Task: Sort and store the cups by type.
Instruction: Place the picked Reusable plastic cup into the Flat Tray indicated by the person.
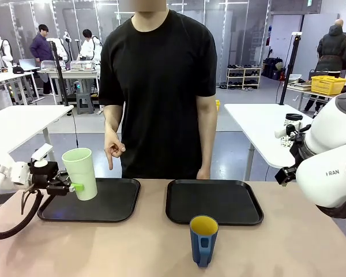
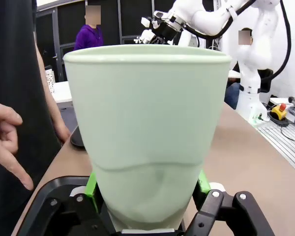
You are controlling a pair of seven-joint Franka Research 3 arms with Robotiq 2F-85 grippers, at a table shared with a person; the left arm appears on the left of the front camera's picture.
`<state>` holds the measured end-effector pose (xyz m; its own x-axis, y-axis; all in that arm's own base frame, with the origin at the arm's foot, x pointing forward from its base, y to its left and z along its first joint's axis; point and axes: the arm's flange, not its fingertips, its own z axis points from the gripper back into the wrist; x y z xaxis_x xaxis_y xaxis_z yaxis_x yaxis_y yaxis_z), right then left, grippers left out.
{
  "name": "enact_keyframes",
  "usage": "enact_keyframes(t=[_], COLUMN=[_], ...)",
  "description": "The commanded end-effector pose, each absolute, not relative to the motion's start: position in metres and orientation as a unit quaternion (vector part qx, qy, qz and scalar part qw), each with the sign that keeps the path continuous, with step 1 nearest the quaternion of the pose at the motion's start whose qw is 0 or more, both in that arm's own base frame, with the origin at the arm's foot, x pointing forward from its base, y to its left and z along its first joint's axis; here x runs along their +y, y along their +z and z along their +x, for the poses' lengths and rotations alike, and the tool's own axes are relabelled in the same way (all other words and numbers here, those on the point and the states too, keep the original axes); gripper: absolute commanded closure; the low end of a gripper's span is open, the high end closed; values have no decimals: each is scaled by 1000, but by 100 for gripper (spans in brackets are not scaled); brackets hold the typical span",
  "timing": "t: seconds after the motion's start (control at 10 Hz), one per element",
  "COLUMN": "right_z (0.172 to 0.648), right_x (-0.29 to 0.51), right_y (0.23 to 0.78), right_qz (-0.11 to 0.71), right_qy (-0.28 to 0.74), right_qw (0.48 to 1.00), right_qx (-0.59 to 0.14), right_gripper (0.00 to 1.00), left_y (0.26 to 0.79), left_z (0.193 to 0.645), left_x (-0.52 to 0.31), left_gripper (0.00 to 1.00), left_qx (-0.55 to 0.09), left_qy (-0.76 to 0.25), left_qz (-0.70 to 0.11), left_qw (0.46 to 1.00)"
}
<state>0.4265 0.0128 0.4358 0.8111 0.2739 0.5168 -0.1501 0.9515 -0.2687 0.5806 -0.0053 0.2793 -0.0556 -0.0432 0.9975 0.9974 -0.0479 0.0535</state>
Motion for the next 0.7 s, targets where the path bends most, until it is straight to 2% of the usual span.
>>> enact_keyframes(t=[0.0,0.4,0.6], right_z=[426,426,426], right_x=[12,12,12], right_y=[434,434,434], right_qz=[-110,-110,-110], right_qy=[112,112,112], right_qw=[945,945,945], right_qx=[-286,-286,-286], right_gripper=[0,0,0], left_y=[287,279,273], left_z=[589,581,591], left_x=[-7,-5,-3], left_gripper=[17,17,17], left_qx=[-490,-490,-488], left_qy=[-536,-536,-537], left_qz=[-498,-486,-482], left_qw=[474,485,491])
